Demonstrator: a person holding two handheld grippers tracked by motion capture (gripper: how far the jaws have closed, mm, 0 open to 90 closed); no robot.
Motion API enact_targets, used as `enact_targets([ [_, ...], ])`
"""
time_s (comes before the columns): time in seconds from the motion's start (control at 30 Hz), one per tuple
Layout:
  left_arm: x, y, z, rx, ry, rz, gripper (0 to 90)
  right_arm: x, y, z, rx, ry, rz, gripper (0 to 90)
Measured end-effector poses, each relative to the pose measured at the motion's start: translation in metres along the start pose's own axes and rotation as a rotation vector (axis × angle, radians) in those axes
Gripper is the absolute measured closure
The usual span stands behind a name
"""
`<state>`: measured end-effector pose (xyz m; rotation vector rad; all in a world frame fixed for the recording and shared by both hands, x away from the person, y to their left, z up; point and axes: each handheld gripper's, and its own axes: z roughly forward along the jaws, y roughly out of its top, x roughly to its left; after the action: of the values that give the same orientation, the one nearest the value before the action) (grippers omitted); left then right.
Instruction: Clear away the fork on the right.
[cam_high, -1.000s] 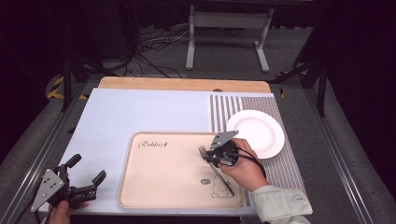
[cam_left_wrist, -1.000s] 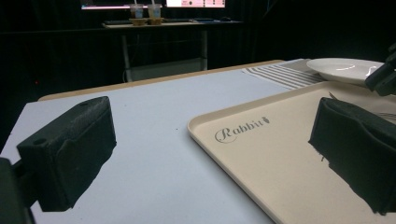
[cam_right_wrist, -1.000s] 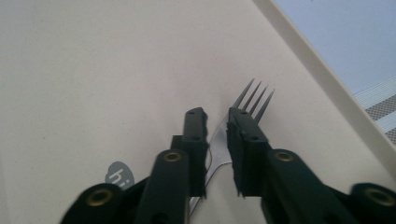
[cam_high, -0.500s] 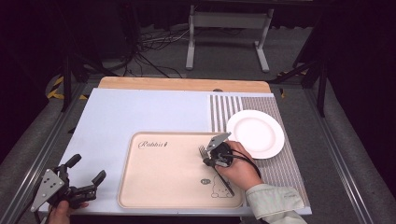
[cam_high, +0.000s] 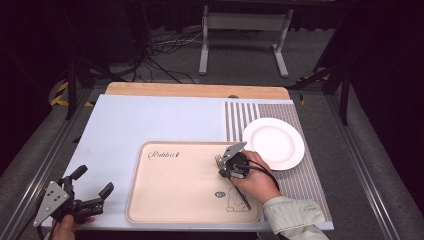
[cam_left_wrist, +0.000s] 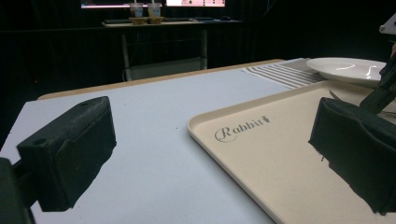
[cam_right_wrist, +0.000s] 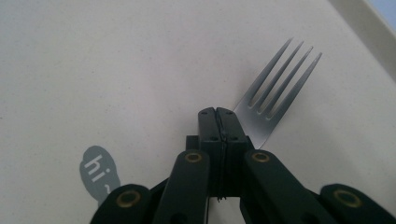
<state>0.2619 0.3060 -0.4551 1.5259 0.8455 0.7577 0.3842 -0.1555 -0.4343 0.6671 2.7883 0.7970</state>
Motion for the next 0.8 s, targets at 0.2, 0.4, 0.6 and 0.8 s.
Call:
enact_targets([
  [0.2, 0.0, 0.0, 0.0, -0.001, 0.001, -0.001, 1.0, -0.006, -0.005, -0.003, -0.002, -0.015, 0.026, 90.0],
  [0.4, 0.0, 0.0, 0.001, 0.001, 0.002, -0.004, 1.0, -0.011, -0.01, -0.006, -0.004, -0.029, 0.049, 90.0],
  [0.6, 0.0, 0.0, 0.001, 0.001, 0.002, -0.004, 1.0, -0.015, -0.015, -0.01, -0.003, -0.042, 0.081, 90.0],
  [0.8, 0.0, 0.0, 0.001, 0.0, 0.002, -0.004, 1.0, -0.018, -0.019, -0.013, 0.004, -0.058, 0.102, 90.0],
])
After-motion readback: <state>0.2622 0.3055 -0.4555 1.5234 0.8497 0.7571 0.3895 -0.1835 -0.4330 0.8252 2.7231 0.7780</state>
